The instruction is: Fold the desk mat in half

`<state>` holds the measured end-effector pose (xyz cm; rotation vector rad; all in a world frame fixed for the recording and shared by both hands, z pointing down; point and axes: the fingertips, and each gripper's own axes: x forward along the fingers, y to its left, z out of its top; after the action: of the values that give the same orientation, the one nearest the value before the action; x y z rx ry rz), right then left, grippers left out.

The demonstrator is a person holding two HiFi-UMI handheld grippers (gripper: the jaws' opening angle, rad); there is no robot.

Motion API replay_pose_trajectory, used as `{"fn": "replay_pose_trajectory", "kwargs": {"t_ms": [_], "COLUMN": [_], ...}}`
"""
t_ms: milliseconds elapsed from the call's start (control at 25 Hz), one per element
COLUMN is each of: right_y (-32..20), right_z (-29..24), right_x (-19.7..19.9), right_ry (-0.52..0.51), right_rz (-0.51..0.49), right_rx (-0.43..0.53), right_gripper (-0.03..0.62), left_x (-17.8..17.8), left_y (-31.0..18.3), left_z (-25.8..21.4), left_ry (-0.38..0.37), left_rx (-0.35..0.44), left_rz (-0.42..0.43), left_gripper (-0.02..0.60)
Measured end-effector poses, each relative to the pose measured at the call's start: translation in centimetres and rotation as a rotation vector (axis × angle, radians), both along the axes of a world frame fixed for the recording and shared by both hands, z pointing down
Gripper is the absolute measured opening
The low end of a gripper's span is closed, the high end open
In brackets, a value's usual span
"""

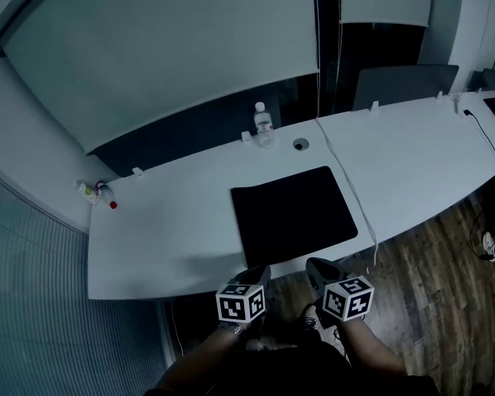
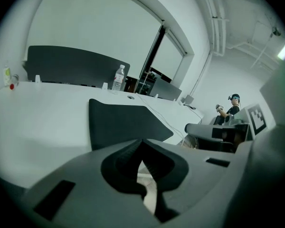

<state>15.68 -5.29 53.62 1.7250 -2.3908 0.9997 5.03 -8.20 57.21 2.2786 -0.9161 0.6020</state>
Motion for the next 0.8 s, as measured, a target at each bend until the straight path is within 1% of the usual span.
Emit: {"fn": "replay_pose_trajectory", "kwargs": {"t_ms": [200,320,560,800], "right_y": [2.3,4.0,7.7,10.3], "right_z": [-0.5,-0.6,0.2,1.2], "right_x": [-5.2,-8.0,-12.2,-15.3], "right_ry": [0.017,0.024,0.035,0.036], "right_rz": [0.030,0.048,0.091,0.133], "right_rx": [0.000,-0.002,-0.019,-0.034], "right_gripper": [0.023,0.023,0.023,0.023], "left_x": [-5.6,-8.3,-12.1,-15.1], "left_y": [1.8,3.1,6.0,8.5], "left_z": [-0.6,-0.8,-0.3,0.6], "left_ry": [0.014,0.021,0.046,0.050], "left_rx": [0.014,0.017,0.008,-0.011], "left_rz": [0.016,0.034,0.068,0.103], "left_gripper": [0.006,0.006,0.005,0.005]}}
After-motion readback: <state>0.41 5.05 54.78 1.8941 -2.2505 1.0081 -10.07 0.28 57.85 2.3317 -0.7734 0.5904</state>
